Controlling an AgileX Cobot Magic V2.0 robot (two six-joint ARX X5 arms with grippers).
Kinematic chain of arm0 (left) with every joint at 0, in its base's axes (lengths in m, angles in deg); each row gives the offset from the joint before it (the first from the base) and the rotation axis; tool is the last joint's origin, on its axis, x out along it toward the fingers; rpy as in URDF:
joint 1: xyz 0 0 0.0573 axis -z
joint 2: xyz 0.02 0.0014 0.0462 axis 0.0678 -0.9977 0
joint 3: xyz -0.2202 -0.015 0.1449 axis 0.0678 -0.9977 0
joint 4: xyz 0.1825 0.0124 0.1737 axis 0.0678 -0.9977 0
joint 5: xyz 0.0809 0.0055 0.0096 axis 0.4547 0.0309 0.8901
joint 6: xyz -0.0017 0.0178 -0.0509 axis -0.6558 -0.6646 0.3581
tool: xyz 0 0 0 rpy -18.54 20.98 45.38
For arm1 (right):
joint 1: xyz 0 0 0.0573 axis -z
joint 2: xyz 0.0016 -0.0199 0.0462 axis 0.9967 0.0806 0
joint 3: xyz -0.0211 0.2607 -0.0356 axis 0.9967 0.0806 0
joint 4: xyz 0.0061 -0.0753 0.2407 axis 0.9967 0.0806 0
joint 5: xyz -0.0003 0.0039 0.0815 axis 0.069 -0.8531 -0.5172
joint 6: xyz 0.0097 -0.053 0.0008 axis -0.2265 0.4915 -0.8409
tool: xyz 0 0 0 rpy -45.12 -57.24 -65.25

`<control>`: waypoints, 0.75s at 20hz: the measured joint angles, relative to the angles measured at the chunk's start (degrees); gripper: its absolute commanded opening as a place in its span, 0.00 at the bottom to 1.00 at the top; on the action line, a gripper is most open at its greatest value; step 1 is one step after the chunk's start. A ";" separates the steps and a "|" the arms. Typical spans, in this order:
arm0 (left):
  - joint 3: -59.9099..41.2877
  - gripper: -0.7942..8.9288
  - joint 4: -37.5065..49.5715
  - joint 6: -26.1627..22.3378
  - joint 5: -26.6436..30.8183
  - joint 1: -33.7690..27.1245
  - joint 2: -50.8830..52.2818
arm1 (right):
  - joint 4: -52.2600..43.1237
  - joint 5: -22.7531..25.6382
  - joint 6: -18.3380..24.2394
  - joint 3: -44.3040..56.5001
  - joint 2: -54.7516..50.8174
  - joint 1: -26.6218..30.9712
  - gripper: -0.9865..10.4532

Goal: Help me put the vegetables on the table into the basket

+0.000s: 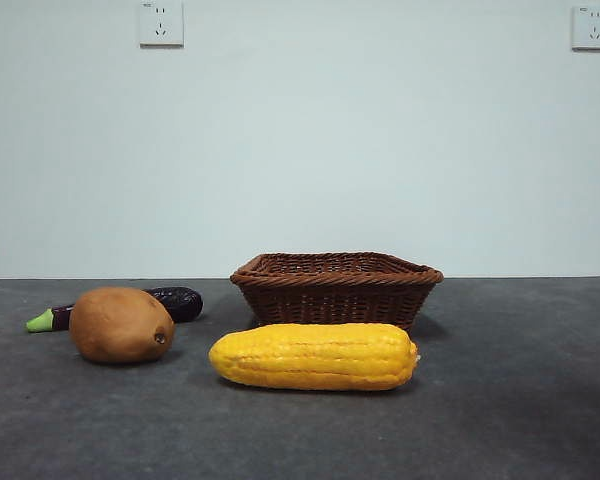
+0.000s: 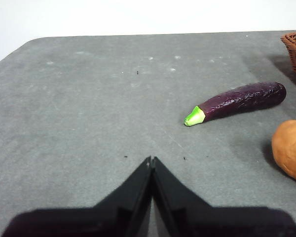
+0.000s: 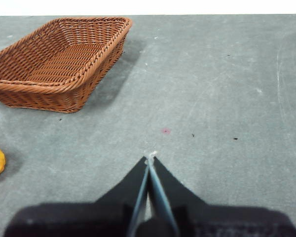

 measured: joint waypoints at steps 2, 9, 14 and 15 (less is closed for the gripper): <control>0.00 0.08 0.00 0.00 0.00 0.00 0.00 | 0.00 0.00 -0.02 0.00 0.00 0.00 0.09; 0.00 0.08 0.00 0.00 0.00 0.00 0.00 | 0.00 -0.02 -0.02 0.00 0.00 0.00 0.09; 0.00 0.08 0.00 0.00 -0.02 0.00 -0.35 | 0.00 0.13 -5.20 0.00 0.00 0.00 0.09; 0.00 0.08 0.00 0.00 -0.02 0.00 -0.52 | 0.02 0.09 -7.67 0.00 0.00 0.00 0.09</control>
